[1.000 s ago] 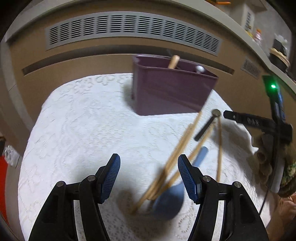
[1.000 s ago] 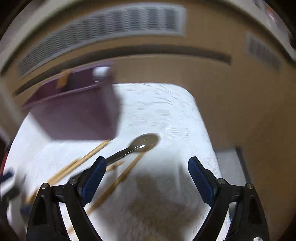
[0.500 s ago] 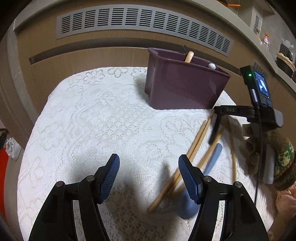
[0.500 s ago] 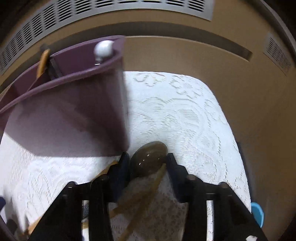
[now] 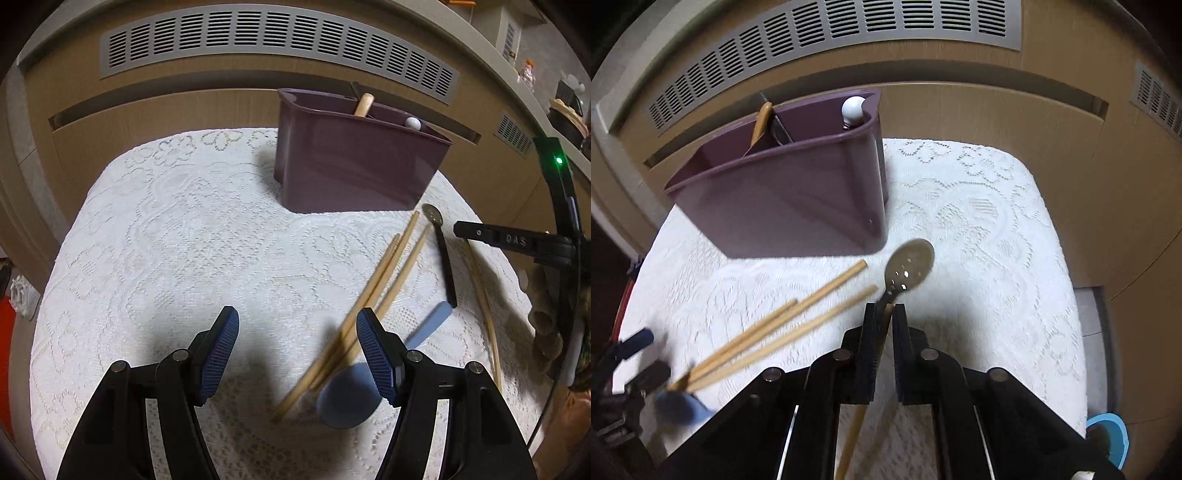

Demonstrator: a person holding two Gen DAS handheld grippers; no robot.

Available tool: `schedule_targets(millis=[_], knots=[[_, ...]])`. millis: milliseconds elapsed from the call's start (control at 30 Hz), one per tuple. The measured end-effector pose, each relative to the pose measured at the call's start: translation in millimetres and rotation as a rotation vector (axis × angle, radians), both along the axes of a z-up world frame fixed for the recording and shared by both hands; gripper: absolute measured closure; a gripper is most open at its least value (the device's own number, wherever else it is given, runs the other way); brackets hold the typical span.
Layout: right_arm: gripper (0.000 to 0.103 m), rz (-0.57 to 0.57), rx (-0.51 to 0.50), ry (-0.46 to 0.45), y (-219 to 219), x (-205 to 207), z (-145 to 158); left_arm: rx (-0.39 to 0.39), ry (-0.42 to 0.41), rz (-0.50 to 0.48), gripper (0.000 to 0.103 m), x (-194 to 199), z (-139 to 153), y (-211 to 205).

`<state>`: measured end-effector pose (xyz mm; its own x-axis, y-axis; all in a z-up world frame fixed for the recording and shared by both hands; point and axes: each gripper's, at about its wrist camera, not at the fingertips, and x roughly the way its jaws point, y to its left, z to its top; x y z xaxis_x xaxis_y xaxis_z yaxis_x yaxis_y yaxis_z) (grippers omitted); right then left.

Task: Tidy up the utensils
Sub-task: 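Reach the left tool to the blue spoon handle while the right tool holds the chopstick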

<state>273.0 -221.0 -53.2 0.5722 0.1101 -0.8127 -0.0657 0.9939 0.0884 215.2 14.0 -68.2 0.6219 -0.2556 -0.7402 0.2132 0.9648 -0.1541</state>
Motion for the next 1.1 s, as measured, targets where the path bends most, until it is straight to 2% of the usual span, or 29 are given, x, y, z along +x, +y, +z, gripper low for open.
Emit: schedule_targets(millis=[67,333,500,567,700,767,833,900,1000,1100], knots=[[0.096,0.0,-0.025,-0.021,-3,-4,1,0.013,-0.002,-0.011,0.036,1,2,-5],[0.094,0.016,0.015,-0.019,-17,6,-8,0.013,0.002,-0.039,0.036,1,5,-22],[0.095,0.085,0.042,-0.032,-11,-11,-4,0.014,0.011,-0.068,0.036,-3,2,-24],[0.095,0.129,0.044,-0.034,-5,-24,-4,0.011,0.004,-0.107,0.036,-7,2,-27],[0.095,0.173,0.053,-0.035,-1,-43,-3,-0.02,0.009,-0.247,0.036,-18,3,-43],[0.095,0.173,0.043,-0.047,-1,-51,-2,-0.004,0.002,-0.325,0.037,-21,5,-58],[0.095,0.168,0.05,-0.054,-4,-54,-2,0.026,-0.004,-0.396,0.044,-21,7,-73],[0.095,0.161,0.061,-0.057,-7,-57,-3,0.066,0.011,-0.461,0.055,-15,6,-89],[0.095,0.159,0.077,-0.057,-10,-62,-6,0.138,0.039,-0.529,0.064,-3,3,-112],[0.095,0.164,0.092,-0.049,-13,-67,-10,0.212,0.109,-0.579,0.072,11,-7,-131]])
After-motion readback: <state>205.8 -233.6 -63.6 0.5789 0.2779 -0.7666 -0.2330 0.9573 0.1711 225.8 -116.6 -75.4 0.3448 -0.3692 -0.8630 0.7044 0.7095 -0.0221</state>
